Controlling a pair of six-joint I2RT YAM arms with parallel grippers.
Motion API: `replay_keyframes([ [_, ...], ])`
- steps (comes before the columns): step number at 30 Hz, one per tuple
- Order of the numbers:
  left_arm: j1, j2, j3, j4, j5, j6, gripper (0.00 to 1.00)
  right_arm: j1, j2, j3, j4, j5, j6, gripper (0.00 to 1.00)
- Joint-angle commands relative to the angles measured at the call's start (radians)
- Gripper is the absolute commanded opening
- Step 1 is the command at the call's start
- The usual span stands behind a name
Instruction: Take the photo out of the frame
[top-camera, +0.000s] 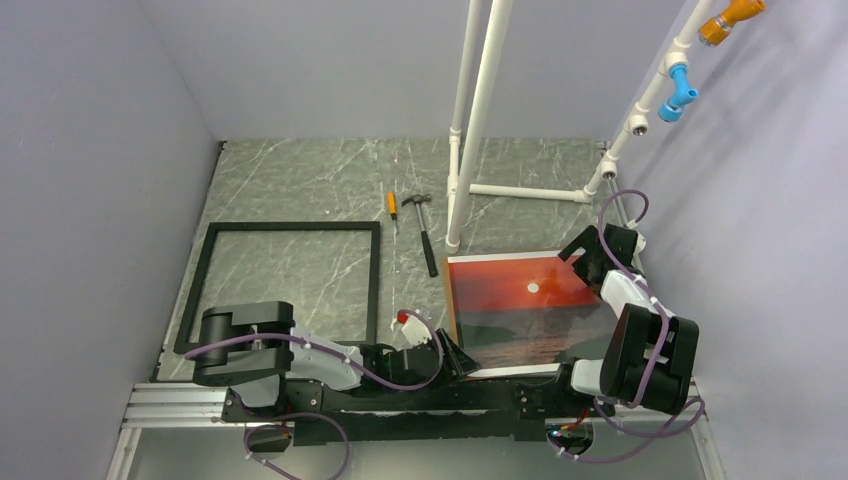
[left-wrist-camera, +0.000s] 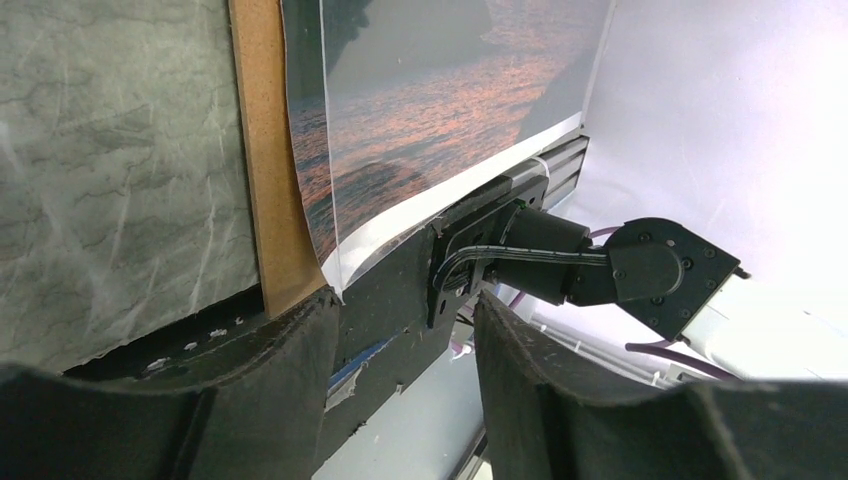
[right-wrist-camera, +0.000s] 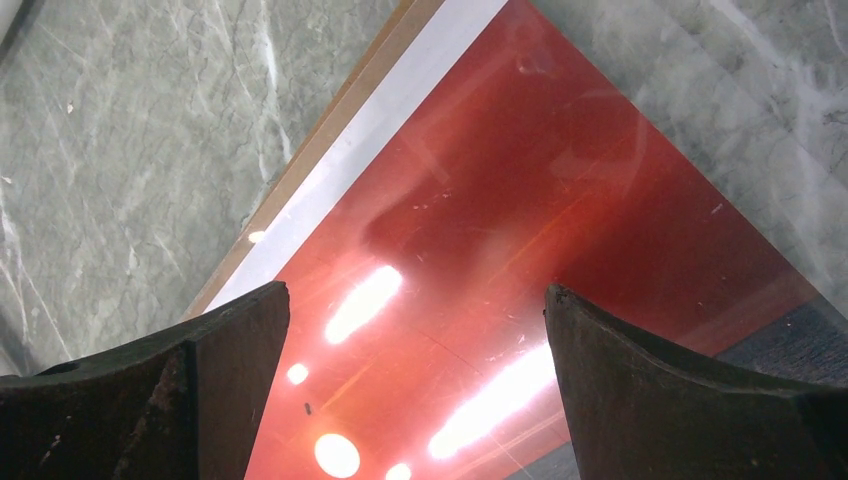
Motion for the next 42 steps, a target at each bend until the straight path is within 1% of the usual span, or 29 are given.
replay_keyframes([
  [1,-0.005,0.016,0.020,-0.004,-0.045,-0.042,0.55,0.002,-0.029,0.001,0.044,-0.009,-0.011,0.99],
  [6,0.005,0.037,0.001,0.027,-0.043,-0.058,0.45,0.002,-0.030,0.002,0.042,-0.009,-0.012,0.99],
  [11,0.012,0.033,-0.002,0.010,-0.040,-0.061,0.38,0.002,-0.031,0.003,0.043,-0.008,-0.012,0.99],
  [18,0.023,0.061,-0.020,0.027,-0.017,-0.098,0.38,0.003,-0.027,0.003,0.045,-0.009,-0.011,0.99],
  [20,0.027,0.066,-0.019,0.020,-0.011,-0.104,0.40,0.003,-0.030,0.003,0.045,-0.008,-0.011,0.99],
  [22,0.028,0.067,-0.015,0.007,-0.006,-0.109,0.40,0.003,-0.032,0.002,0.047,-0.008,-0.011,0.99],
  [29,0.038,0.088,-0.020,0.037,0.010,-0.109,0.33,0.002,-0.027,0.001,0.048,-0.007,-0.009,0.99],
  [31,0.040,0.093,-0.023,0.054,0.011,-0.103,0.24,0.003,-0.027,-0.001,0.050,-0.008,-0.009,0.99],
  [33,0.042,0.096,-0.023,0.074,0.009,-0.093,0.20,0.002,-0.027,0.000,0.051,-0.008,-0.009,0.99],
  [37,0.045,0.111,-0.023,0.119,0.017,-0.074,0.21,0.002,-0.028,-0.002,0.050,-0.008,-0.009,0.99],
  [42,0.047,0.115,-0.034,0.157,0.006,-0.056,0.19,0.002,-0.027,0.001,0.051,-0.007,-0.011,0.99],
])
